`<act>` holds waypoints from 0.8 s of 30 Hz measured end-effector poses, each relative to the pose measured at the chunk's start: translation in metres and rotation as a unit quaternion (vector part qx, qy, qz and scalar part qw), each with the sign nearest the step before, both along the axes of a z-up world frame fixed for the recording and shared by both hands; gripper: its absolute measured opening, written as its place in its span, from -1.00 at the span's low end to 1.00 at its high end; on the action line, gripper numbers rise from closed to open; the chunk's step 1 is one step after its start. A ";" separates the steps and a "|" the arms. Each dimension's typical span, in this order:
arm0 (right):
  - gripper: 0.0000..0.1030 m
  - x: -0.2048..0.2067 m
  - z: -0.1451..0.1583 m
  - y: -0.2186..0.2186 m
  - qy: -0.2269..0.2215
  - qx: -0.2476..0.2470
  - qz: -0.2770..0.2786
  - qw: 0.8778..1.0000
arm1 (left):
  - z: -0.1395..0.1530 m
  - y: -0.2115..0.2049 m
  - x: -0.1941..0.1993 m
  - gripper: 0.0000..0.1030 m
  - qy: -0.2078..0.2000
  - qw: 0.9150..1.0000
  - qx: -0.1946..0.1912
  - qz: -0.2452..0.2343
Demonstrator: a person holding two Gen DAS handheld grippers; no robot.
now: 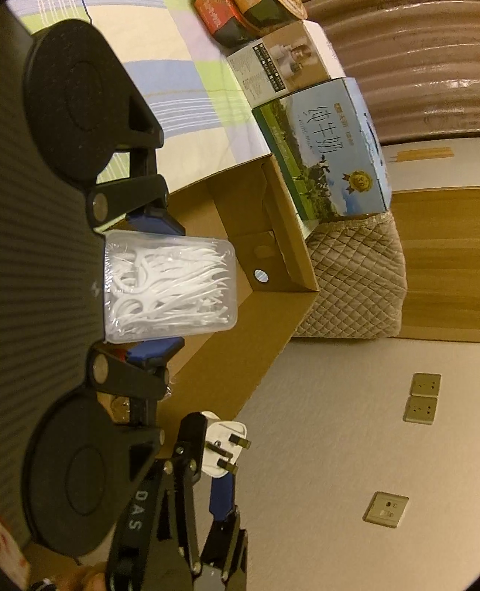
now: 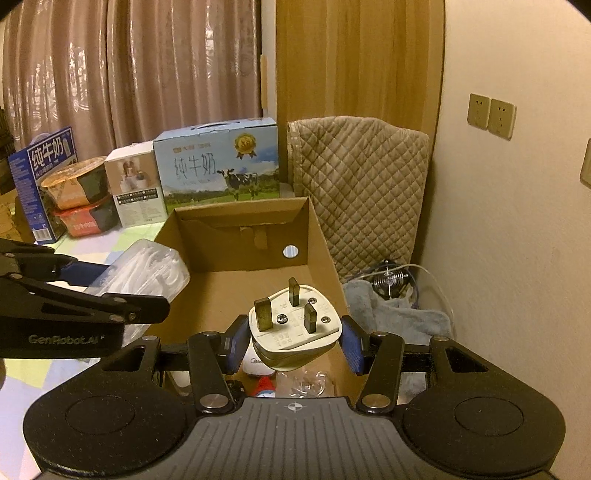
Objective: Organize rigid objects
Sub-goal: 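Carry the floss box and the plug over the cardboard box with both tools, then open the left tool to drop the floss box into the cardboard box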
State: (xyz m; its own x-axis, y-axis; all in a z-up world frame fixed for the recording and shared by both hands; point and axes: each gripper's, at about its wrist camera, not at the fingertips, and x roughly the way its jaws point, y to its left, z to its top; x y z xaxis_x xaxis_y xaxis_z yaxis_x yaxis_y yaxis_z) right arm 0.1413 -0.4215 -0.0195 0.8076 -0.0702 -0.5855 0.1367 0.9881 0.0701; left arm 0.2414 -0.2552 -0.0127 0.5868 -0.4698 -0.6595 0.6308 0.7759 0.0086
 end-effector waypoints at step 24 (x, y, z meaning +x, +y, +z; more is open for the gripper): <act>-0.05 0.014 0.008 0.013 -0.015 0.052 0.021 0.998 | 0.011 0.063 0.001 0.27 -0.017 0.997 -0.013 0.077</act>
State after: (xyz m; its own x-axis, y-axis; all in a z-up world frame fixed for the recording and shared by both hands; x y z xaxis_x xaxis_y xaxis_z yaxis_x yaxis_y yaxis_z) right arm 0.1549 -0.4085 -0.0120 0.8257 0.0245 -0.5636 0.0907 0.9803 0.1754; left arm 0.2422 -0.1924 -0.0020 0.6746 -0.3887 -0.6276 0.5041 0.8636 0.0070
